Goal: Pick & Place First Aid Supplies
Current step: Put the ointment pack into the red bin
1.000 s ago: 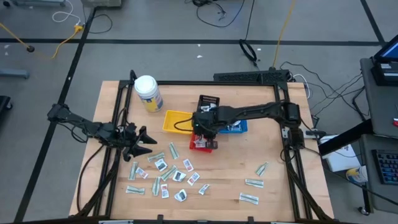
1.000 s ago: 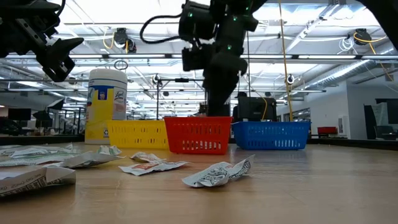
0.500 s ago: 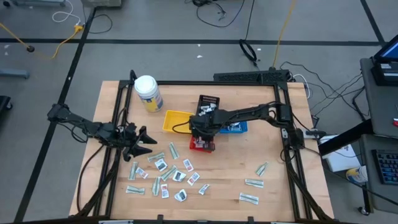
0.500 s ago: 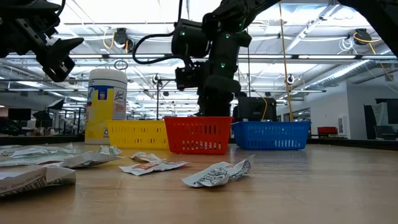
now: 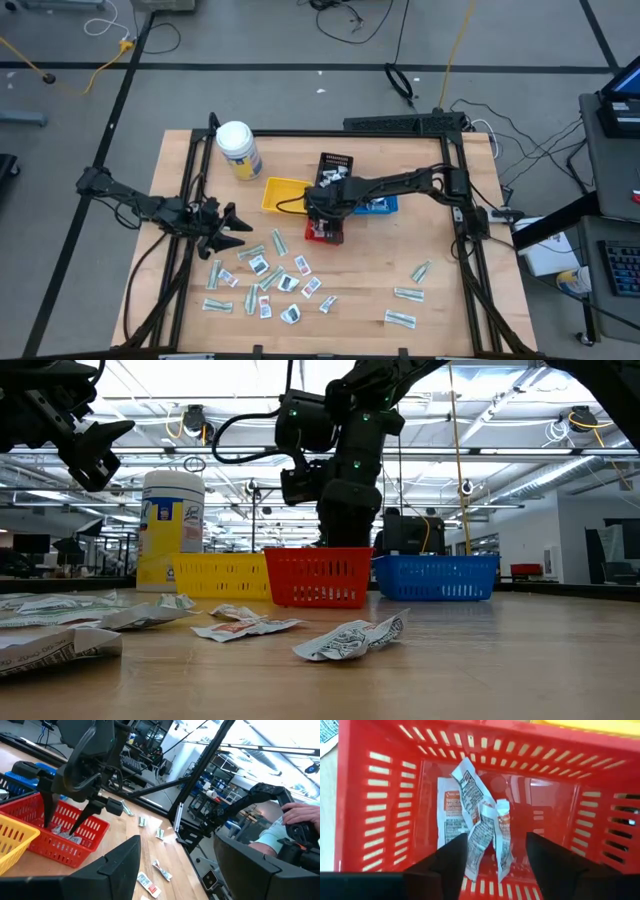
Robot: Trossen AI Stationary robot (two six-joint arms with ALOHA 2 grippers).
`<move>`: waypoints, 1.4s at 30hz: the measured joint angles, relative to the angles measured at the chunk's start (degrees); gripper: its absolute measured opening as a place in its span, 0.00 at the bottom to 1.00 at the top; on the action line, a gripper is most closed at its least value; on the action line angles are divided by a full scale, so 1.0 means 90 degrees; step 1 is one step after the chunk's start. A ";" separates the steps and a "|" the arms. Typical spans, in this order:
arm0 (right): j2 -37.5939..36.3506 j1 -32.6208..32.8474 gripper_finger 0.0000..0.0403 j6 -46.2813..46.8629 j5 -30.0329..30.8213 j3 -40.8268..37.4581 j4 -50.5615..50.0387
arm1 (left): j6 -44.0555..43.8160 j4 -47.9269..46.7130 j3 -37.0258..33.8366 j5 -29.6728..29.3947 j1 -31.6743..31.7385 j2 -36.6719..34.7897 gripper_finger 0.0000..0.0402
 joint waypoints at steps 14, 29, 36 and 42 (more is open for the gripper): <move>-0.0036 -0.0010 0.55 -0.0017 -0.0005 0.0645 -0.0915 | 0.0000 0.0001 0.0000 0.0000 0.0002 0.0000 0.64; -0.0036 -0.0015 0.53 0.0377 -0.0005 0.1736 -0.2316 | 0.0000 -0.0001 0.0000 0.0000 0.0002 0.0000 0.64; -0.0036 0.0041 0.54 0.0534 -0.0002 0.1889 -0.2543 | 0.0000 0.0001 0.0000 0.0000 0.0000 0.0000 0.64; -0.0040 0.0398 0.54 0.0212 -0.0005 0.2088 -0.2410 | 0.0000 0.0001 0.0000 0.0000 0.0000 0.0000 0.64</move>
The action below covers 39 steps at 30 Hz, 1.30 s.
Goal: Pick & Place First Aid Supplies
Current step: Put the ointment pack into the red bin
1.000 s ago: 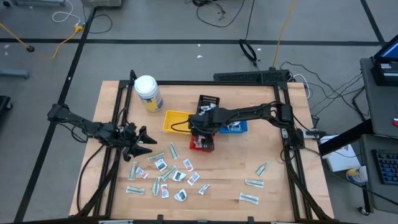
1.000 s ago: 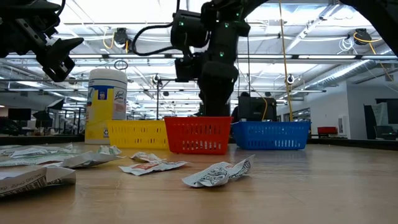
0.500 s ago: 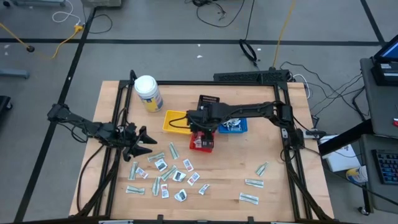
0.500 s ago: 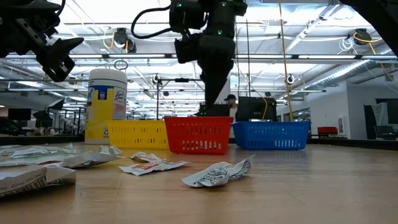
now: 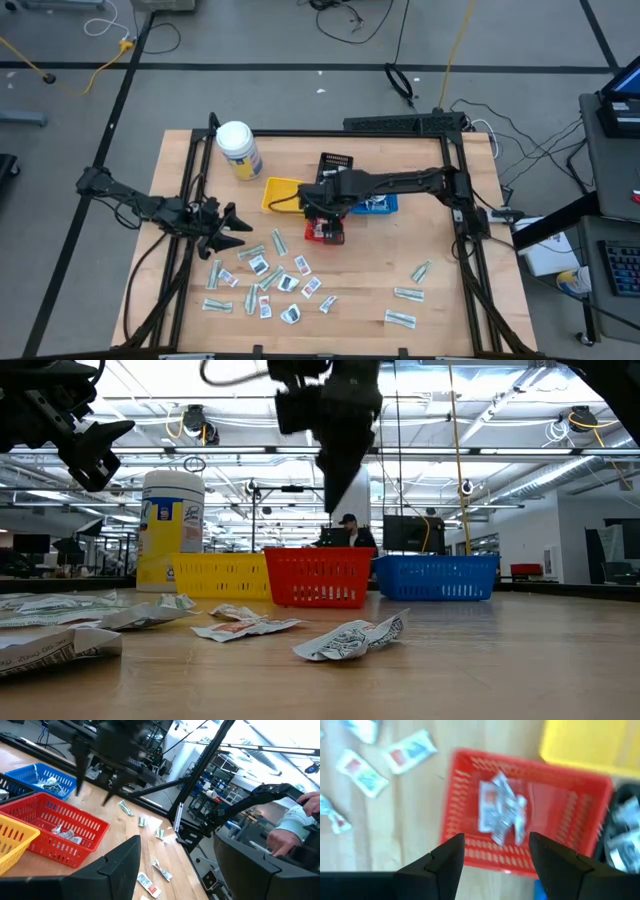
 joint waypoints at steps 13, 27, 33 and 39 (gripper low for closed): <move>-0.0003 0.1332 0.54 -0.1109 -0.0022 0.0020 0.0062 | 0.0001 -0.0002 0.0000 0.0000 0.0001 0.0002 0.64; -0.0003 0.2402 0.53 -0.1360 -0.0487 0.0020 0.0112 | 0.0001 0.0000 0.0000 0.0000 0.0000 0.0001 0.64; 0.0030 0.2584 0.53 -0.1334 -0.0165 0.0020 0.0467 | 0.0001 -0.0001 0.0000 0.0000 0.0001 0.0000 0.64; 0.0351 0.2643 0.54 -0.1196 -0.0157 0.0127 0.0458 | 0.0002 0.0000 0.0000 0.0000 0.0002 0.0000 0.64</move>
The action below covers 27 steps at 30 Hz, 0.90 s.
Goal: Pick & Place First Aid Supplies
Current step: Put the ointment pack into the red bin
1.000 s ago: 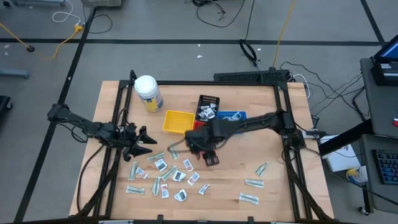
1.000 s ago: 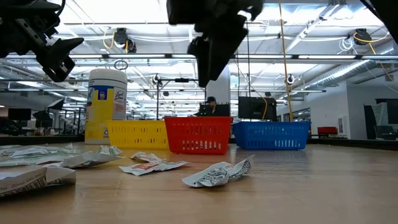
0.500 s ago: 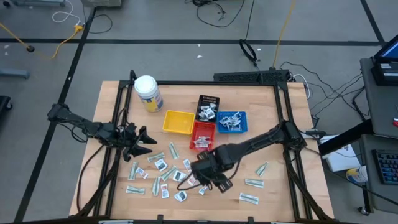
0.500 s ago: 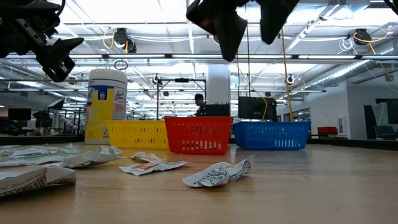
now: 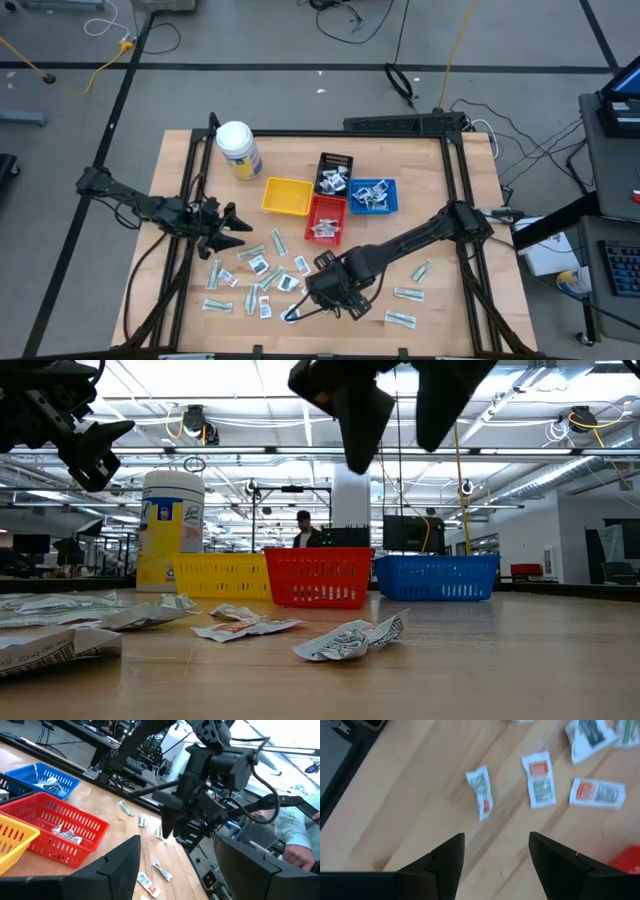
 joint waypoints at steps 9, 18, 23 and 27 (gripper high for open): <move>0.0793 0.0021 0.53 0.0018 -0.0016 0.0376 0.0112 | -0.0002 -0.0002 0.0000 0.0000 -0.0002 0.0002 0.64; 0.1278 0.0179 0.53 0.0179 -0.0007 0.0378 0.0248 | -0.0002 0.0000 0.0002 0.0000 -0.0002 0.0000 0.64; 0.1362 0.0248 0.52 0.0124 0.0029 0.0371 0.0365 | 0.0000 -0.0002 0.0001 0.0000 -0.0002 0.0001 0.64; 0.1347 0.0286 0.42 -0.0010 0.0014 0.0208 0.0753 | -0.0002 -0.0002 0.0000 0.0000 -0.0002 0.0001 0.64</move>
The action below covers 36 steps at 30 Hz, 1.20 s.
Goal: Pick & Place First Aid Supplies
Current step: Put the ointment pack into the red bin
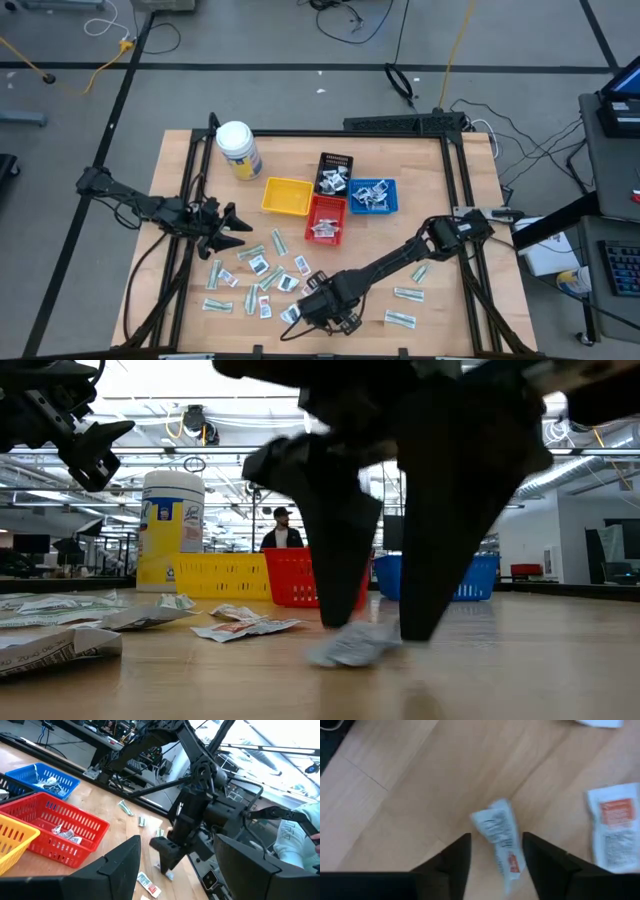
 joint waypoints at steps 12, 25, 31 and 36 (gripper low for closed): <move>-0.0053 0.0092 0.02 -0.0258 0.0018 -0.0616 0.0118 | 0.0000 0.0000 0.0000 0.0000 0.0002 0.0002 0.64; -0.0965 -0.0261 0.00 0.0421 -0.0020 -0.0643 -0.0622 | 0.0000 0.0001 0.0000 0.0000 0.0001 0.0002 0.64; -0.1335 -0.0567 0.00 0.0687 -0.0498 -0.0659 -0.1255 | 0.0001 0.0002 0.0000 0.0000 0.0001 -0.0001 0.64; -0.1580 -0.0814 0.00 0.0632 -0.0857 -0.0650 -0.1652 | 0.0000 0.0000 0.0000 0.0000 0.0001 0.0000 0.64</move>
